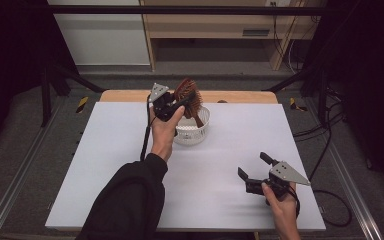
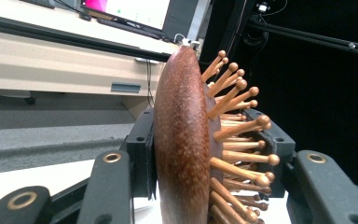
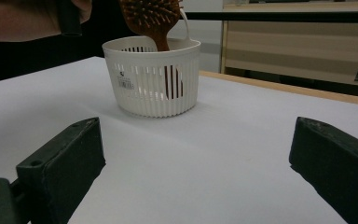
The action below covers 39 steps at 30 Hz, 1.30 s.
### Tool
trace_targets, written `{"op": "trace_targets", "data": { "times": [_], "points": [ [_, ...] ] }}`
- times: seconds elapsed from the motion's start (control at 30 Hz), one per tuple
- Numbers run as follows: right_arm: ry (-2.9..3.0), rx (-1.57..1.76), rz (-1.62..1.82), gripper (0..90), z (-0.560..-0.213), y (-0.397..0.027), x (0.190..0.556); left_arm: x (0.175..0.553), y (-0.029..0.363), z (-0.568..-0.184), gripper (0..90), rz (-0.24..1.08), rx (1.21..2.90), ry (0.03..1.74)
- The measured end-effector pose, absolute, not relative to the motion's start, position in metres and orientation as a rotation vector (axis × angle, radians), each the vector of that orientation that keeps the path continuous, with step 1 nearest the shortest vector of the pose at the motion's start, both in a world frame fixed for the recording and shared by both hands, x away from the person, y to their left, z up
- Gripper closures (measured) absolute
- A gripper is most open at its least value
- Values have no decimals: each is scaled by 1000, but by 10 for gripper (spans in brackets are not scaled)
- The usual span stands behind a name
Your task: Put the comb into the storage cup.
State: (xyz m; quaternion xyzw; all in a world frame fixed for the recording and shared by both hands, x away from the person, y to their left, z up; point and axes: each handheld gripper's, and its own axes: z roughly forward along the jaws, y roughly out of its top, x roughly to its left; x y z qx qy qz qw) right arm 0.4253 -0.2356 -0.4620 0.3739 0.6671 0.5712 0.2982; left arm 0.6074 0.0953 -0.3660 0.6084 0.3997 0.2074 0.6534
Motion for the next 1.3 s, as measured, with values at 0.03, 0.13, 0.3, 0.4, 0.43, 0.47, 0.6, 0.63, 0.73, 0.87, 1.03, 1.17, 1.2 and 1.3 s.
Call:
{"op": "trace_targets", "data": {
  "times": [0.03, 0.13, 0.3, 0.4, 0.43, 0.47, 0.6, 0.63, 0.73, 0.87, 1.03, 1.17, 1.2, 1.3],
  "points": [
    [1773, 993, 1517, 34, -462, -236, 425, 607, 95, -366, 500, 471, 1379, 906],
    [1772, 994, 1518, 33, -462, -236, 425, 607, 95, -367, 499, 470, 1384, 907],
    [1774, 993, 1519, 34, -462, -236, 425, 607, 95, -369, 499, 469, 1388, 908],
    [1775, 993, 1519, 34, -462, -236, 425, 607, 96, -370, 499, 469, 1385, 910],
    [1775, 993, 1519, 34, -462, -236, 425, 607, 96, -370, 499, 469, 1385, 911],
    [1775, 993, 1519, 34, -462, -236, 425, 608, 96, -371, 499, 467, 1387, 912],
    [1776, 994, 1517, 34, -462, -236, 426, 608, 96, -372, 499, 468, 1391, 914],
    [1777, 994, 1517, 34, -462, -236, 425, 609, 96, -372, 499, 468, 1390, 914],
    [1777, 994, 1516, 33, -462, -236, 426, 609, 96, -372, 499, 469, 1392, 914],
    [1776, 995, 1518, 33, -462, -236, 425, 609, 97, -373, 499, 468, 1393, 915],
    [1776, 995, 1520, 33, -462, -236, 425, 609, 97, -373, 498, 478, 1402, 915],
    [1776, 995, 1520, 33, -462, -236, 425, 610, 98, -374, 499, 476, 1397, 919],
    [1777, 995, 1519, 33, -462, -236, 425, 610, 98, -374, 499, 475, 1396, 920],
    [1777, 996, 1519, 34, -462, -236, 425, 610, 99, -374, 498, 476, 1399, 917]
  ]
}}
